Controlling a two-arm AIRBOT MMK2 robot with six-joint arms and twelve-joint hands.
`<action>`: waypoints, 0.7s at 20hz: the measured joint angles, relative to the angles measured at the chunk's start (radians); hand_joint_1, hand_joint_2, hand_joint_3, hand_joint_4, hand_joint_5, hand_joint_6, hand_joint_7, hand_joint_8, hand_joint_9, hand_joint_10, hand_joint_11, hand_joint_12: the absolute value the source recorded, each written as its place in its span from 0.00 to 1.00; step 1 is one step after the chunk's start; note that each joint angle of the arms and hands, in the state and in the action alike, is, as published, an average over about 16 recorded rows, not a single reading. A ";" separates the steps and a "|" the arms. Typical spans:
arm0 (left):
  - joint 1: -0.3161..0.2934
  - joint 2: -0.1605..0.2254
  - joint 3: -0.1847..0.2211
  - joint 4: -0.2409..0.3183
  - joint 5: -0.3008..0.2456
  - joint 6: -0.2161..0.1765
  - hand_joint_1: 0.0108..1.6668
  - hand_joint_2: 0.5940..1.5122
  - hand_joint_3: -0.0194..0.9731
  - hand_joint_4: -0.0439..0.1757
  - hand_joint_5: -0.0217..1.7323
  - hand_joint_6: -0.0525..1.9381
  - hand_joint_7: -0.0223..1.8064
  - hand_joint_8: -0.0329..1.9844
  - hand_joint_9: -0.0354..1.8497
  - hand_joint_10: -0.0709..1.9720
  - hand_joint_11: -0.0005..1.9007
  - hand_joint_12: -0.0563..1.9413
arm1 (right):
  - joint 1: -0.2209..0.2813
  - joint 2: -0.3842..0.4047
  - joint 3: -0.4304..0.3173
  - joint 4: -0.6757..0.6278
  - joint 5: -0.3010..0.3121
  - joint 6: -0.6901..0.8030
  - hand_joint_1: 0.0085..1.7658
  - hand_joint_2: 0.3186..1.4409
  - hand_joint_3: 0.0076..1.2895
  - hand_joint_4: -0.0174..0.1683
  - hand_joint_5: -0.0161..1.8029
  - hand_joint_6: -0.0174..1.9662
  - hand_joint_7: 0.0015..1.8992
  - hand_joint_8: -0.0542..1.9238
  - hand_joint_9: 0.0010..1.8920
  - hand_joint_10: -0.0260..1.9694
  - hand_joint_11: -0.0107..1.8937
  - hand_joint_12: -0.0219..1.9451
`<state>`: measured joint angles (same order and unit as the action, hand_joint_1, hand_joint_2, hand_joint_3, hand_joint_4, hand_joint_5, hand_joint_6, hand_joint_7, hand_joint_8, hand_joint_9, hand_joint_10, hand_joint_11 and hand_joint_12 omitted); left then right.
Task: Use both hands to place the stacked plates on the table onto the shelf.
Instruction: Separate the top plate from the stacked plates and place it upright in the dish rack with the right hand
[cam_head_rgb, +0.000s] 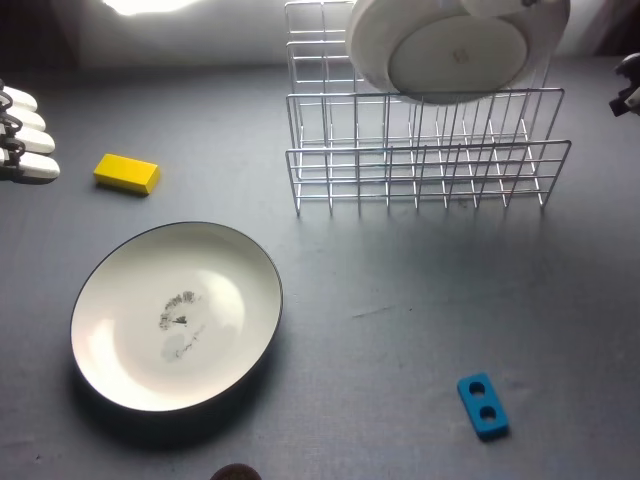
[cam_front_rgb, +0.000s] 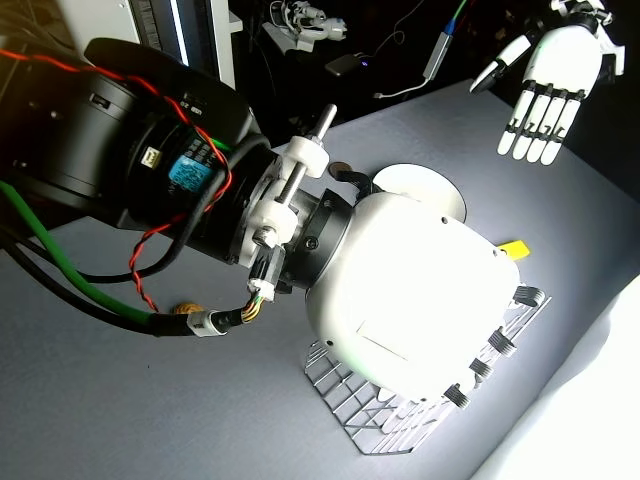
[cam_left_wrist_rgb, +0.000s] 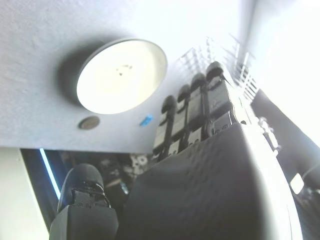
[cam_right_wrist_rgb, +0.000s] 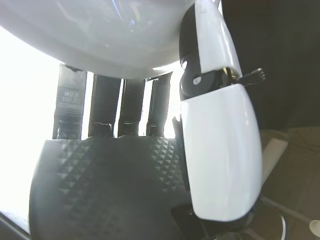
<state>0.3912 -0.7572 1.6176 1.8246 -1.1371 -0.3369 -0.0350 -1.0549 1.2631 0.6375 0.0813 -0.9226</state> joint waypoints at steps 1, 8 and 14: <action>0.000 0.000 -0.002 0.001 0.000 0.001 0.00 0.54 0.03 0.20 0.03 0.03 0.02 0.01 0.03 0.03 0.01 0.03 | -0.003 -0.003 0.004 0.000 0.000 0.001 0.69 0.62 0.01 0.22 0.55 0.45 0.55 0.46 0.66 0.01 0.43 0.56; 0.000 -0.003 -0.025 0.015 -0.005 0.020 0.00 0.54 0.03 0.20 0.02 0.03 0.02 0.01 0.03 0.03 0.01 0.03 | -0.031 -0.026 0.033 0.003 0.005 0.004 0.69 0.62 0.01 0.22 0.55 0.45 0.55 0.46 0.66 0.01 0.44 0.55; 0.019 -0.012 -0.055 0.024 -0.014 0.049 0.00 0.54 0.03 0.20 0.03 0.03 0.03 0.01 0.03 0.03 0.01 0.03 | -0.056 -0.045 0.062 0.005 0.015 0.009 0.69 0.62 0.01 0.22 0.54 0.45 0.54 0.47 0.66 0.01 0.43 0.55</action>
<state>0.4105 -0.7697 1.5629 1.8482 -1.1516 -0.2877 -0.0906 -1.0997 1.3249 0.6425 0.0958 -0.9133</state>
